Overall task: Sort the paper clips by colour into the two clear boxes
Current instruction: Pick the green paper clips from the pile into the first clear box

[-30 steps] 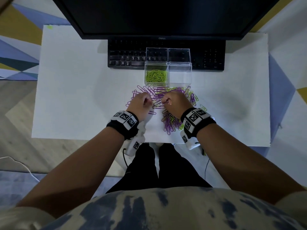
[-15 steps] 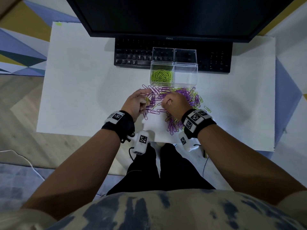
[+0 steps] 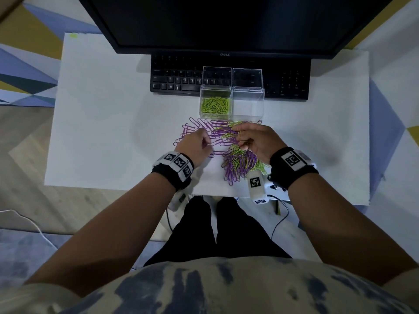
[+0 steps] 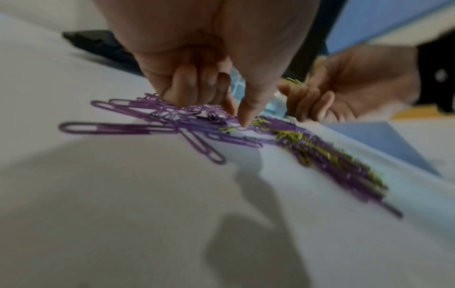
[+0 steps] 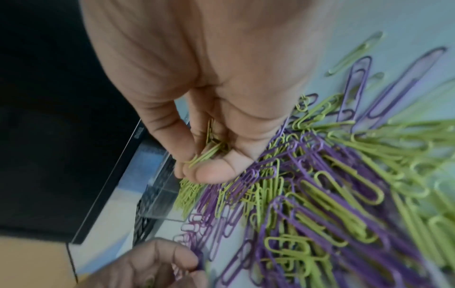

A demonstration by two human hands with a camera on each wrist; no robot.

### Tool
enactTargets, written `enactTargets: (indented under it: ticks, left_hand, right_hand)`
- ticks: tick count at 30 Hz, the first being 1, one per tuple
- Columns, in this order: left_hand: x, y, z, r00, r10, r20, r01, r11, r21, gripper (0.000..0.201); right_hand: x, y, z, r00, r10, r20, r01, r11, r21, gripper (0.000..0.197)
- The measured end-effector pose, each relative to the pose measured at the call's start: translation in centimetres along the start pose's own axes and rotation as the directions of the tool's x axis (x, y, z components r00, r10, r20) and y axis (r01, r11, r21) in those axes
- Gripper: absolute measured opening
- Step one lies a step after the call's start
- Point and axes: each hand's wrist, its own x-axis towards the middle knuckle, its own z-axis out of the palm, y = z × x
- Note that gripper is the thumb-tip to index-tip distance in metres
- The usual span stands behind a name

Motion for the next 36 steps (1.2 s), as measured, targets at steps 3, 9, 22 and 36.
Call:
enactTargets:
  ticks: [3,9,22,36]
  left_hand:
    - [0.4,-0.3,0.1,0.995,0.068,0.067,-0.081,0.976,0.204,0.009]
    - [0.3,0.2,0.2,0.985,0.093,0.143,-0.137,0.932,0.337,0.017]
    - [0.0,-0.1,-0.4,0.991,0.101,0.083,-0.127,0.89,0.438,0.029]
    - [3.0,4.6,-5.7,0.97,0.05,-0.237,-0.089,0.984,-0.154,0.008]
  right_hand:
    - [-0.4,0.1,0.1,1.0,0.017,0.009,-0.015,0.977,-0.215,0.013]
    - [-1.5,0.6,-0.1,0.994,-0.106,0.022,0.089,0.681,-0.727,0.019]
    - [-0.3,2.1,0.8,0.957,-0.249,0.149,0.248,0.436,-0.865,0.009]
    - [-0.5,-0.8,-0.6,1.0,0.004,0.03,0.005,0.96,-0.281,0.007]
